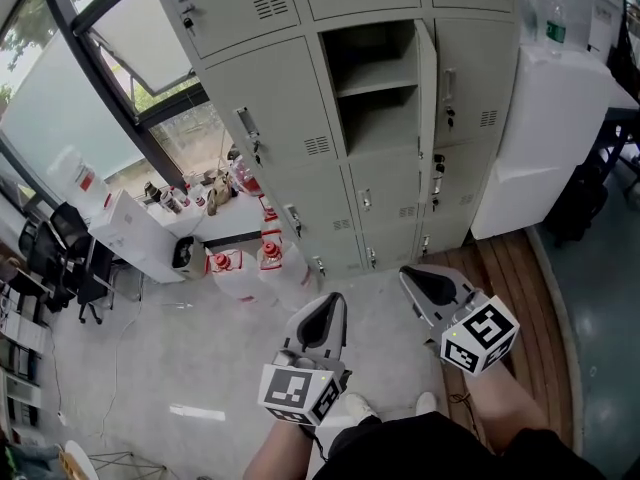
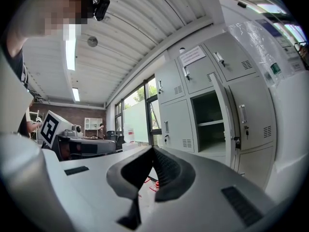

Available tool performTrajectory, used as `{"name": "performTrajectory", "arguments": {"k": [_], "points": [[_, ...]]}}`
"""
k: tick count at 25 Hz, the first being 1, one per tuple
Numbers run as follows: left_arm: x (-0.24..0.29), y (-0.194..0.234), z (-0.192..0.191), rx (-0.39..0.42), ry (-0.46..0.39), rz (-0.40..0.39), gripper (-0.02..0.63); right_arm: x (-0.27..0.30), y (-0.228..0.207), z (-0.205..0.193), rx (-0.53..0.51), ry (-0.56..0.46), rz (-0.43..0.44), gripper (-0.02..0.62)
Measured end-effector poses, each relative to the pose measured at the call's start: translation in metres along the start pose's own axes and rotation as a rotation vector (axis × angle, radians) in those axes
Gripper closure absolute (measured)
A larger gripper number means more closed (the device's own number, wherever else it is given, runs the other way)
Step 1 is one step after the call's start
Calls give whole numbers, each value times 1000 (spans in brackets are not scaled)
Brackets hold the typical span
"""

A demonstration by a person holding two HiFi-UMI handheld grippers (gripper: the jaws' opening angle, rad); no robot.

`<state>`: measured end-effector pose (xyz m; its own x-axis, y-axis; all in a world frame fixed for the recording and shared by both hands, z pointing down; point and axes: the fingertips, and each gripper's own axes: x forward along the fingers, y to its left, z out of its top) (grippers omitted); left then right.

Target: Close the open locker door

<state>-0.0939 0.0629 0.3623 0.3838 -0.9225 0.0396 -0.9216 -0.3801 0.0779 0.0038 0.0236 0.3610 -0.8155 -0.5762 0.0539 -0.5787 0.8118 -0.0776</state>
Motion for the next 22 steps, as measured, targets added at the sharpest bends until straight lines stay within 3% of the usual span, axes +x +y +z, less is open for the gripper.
{"name": "performTrajectory", "arguments": {"k": [12,22], "points": [[-11,71,5,2,-8,-45,586,69,28,2,-13,0,-42,542],[-17,91,4,14,-18,-124,586,97,48,-1,-17,-7,-92,543]]}}
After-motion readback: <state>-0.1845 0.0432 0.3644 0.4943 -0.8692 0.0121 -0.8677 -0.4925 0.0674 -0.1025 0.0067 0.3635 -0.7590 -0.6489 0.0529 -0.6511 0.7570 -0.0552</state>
